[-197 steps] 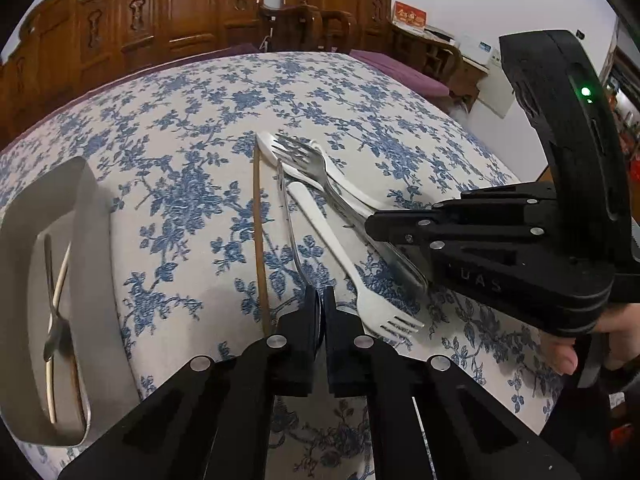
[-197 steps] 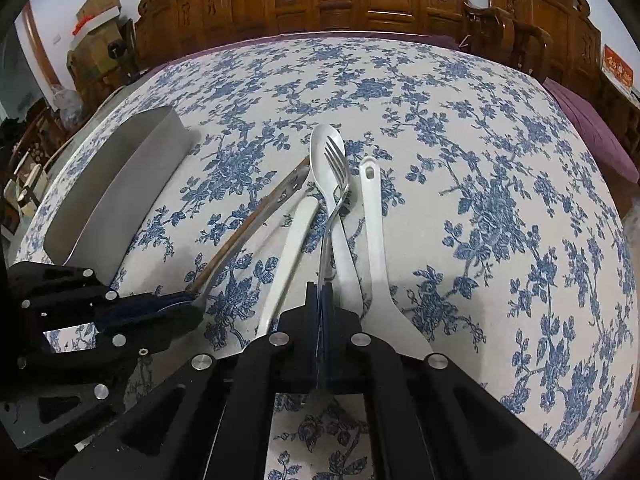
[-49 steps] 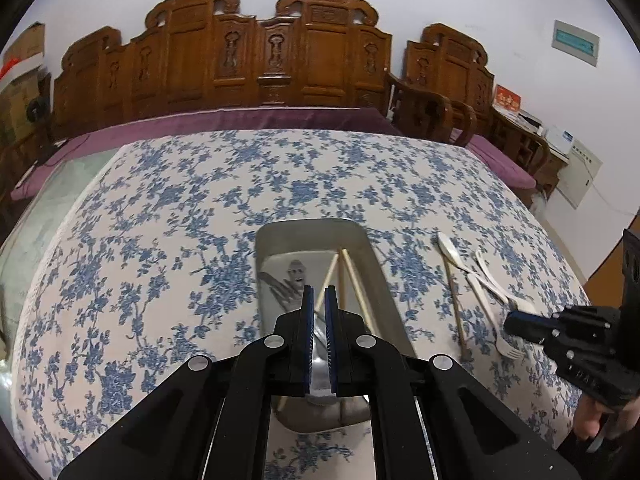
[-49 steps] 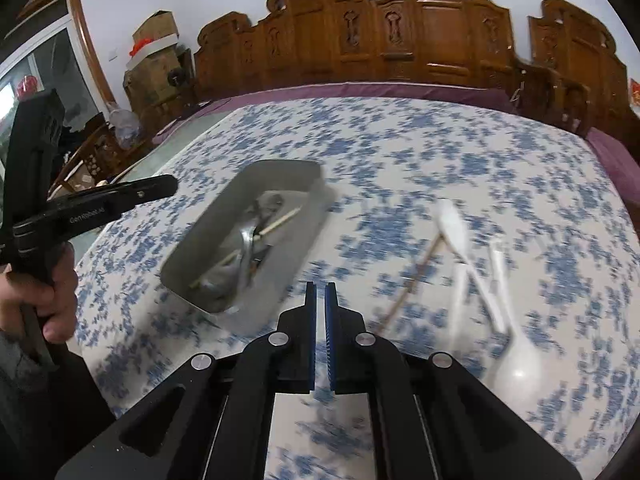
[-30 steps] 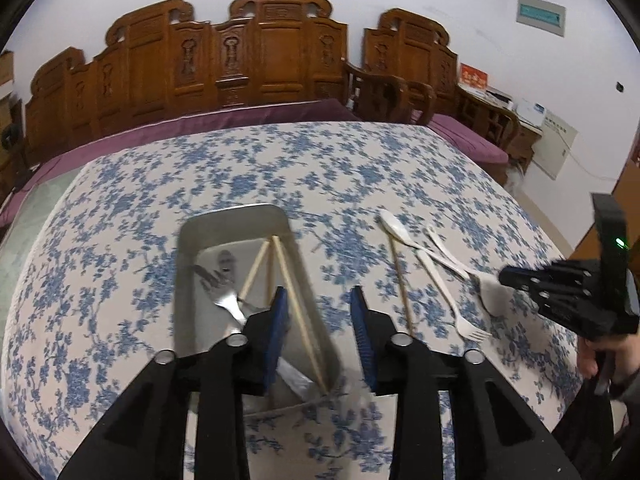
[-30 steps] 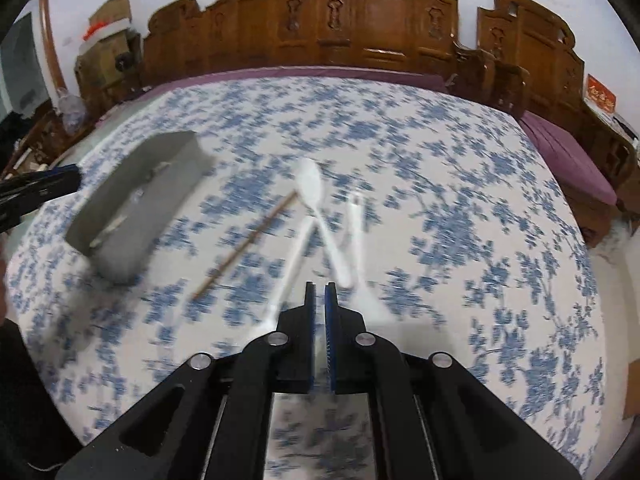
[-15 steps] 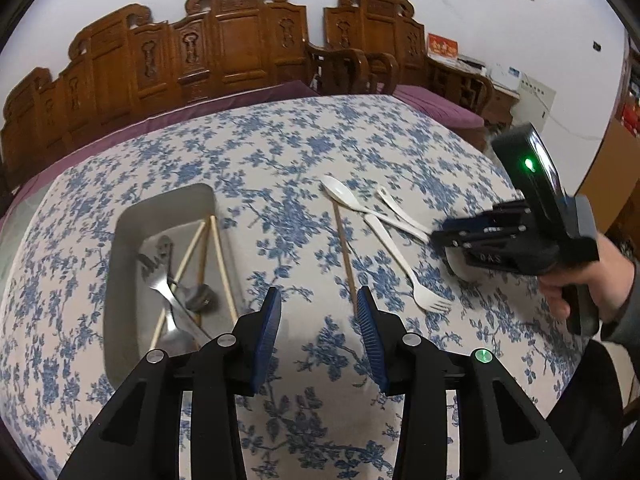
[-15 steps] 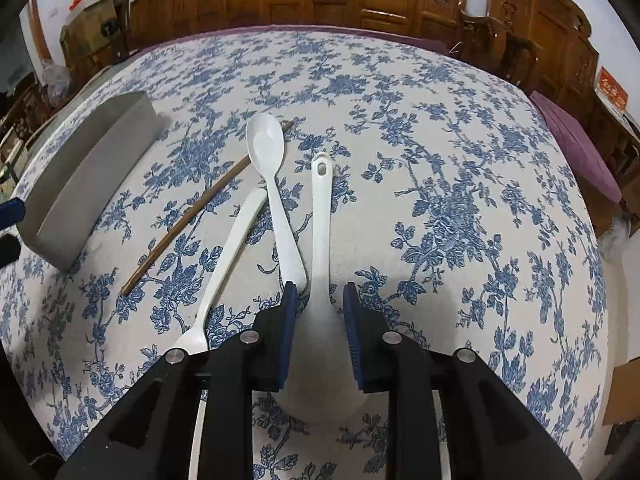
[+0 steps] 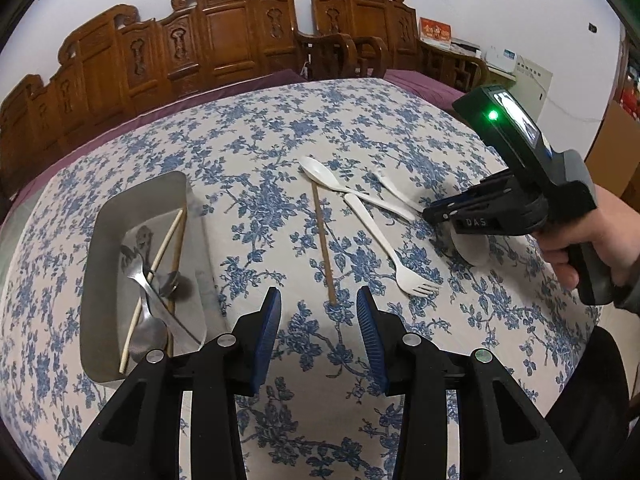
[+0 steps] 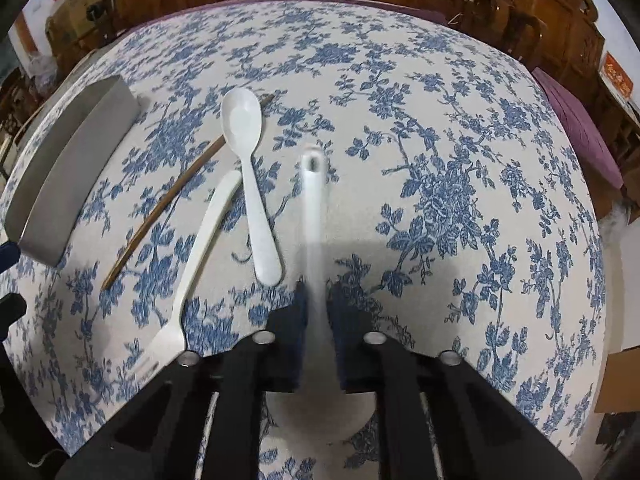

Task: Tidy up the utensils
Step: 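Grasp a white plastic fork with the left tool while the right tool lifts the white spoon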

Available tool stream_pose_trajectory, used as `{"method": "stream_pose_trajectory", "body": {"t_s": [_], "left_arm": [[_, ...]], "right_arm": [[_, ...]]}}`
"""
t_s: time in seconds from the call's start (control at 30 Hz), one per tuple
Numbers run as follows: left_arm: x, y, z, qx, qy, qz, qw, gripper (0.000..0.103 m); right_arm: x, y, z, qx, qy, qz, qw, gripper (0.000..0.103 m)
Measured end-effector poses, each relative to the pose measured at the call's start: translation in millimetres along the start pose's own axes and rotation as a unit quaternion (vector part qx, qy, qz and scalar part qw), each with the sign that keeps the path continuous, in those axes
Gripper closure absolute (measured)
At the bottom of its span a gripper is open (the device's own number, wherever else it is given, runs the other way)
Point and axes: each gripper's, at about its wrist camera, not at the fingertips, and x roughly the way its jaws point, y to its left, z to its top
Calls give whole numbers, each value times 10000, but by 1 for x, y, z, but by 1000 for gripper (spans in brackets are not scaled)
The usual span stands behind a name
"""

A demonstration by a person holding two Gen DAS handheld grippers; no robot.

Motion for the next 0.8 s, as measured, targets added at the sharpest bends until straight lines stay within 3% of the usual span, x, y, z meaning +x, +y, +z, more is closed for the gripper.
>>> {"method": "stream_pose_trajectory", "body": {"t_s": [0.4, 0.6, 0.8], "left_arm": [[11, -40, -3, 272, 222, 51, 9994, 66], [24, -50, 9, 94, 320, -33, 9994, 66], [51, -59, 29, 19, 482, -85, 9988, 66]], "right_arm": [[-37, -13, -61, 287, -498, 318, 9978, 92], [-30, -13, -70, 112, -433, 210, 9988, 92], [-28, -21, -72, 214, -470, 405, 9978, 92]]}}
